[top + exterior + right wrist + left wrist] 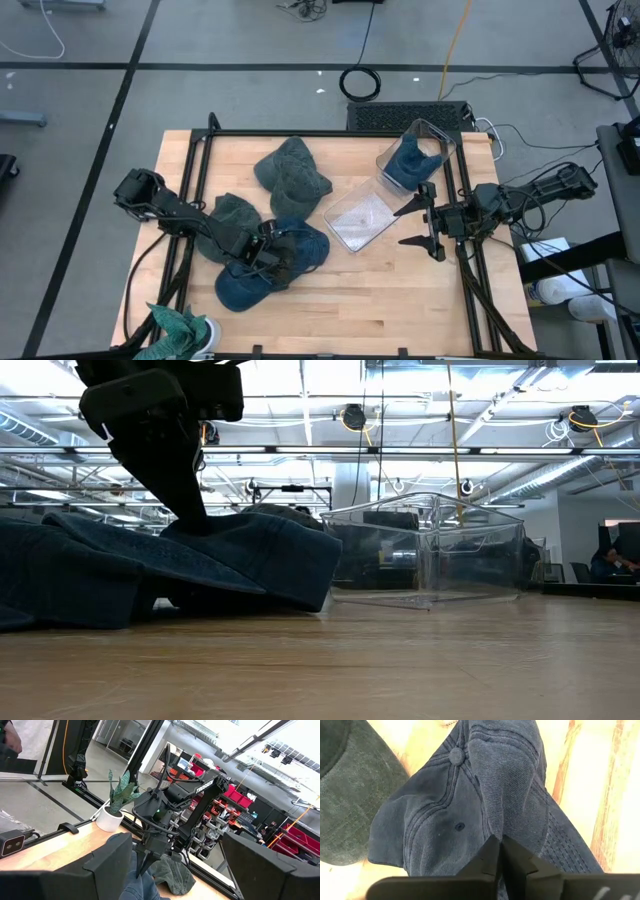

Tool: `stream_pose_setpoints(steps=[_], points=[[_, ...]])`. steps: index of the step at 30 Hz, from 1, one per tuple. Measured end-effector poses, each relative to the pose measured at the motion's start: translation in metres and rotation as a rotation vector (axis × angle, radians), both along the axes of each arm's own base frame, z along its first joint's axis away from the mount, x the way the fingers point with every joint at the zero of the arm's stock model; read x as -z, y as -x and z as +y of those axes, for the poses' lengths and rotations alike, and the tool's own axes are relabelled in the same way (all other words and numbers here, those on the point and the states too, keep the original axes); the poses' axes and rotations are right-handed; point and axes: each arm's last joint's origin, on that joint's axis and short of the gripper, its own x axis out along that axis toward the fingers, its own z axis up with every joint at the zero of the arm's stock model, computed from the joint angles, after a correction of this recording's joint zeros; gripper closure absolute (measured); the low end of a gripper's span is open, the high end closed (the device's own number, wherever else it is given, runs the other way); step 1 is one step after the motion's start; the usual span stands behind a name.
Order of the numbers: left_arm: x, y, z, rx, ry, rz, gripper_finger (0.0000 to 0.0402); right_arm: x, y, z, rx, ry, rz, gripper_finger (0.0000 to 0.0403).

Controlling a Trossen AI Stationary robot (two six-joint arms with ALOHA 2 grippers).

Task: Pick & Place hat
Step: Put the right blue cap into the top transparent bin

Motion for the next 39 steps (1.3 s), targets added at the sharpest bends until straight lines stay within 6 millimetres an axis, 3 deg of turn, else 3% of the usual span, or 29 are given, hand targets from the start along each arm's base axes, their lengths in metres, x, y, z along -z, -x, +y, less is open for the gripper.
stream_pose_setpoints(steps=[5,13,19,23,39], points=[[0.0,0.0,-0.001,-0.015,0.038,0.005,0.0369,-0.004,0.0,0.0,0.0,-0.011,-0.037,0.0106],[0.0,0.0,0.001,-0.077,0.02,-0.022,0.0396,-0.01,0.001,0.0,0.003,-0.014,-0.104,0.0106],[0.0,-0.001,0.002,-0.035,-0.01,-0.014,0.0375,-0.01,0.001,0.0,-0.001,-0.039,-0.098,0.0106],[-0.001,0.0,-0.001,-0.01,-0.018,-0.011,0.0394,-0.01,0.001,0.0,-0.004,-0.059,-0.091,0.0106],[-0.054,-0.008,-0.022,0.112,-0.184,-0.06,0.0398,-0.01,0.001,0.0,-0.005,-0.071,-0.089,0.0106]])
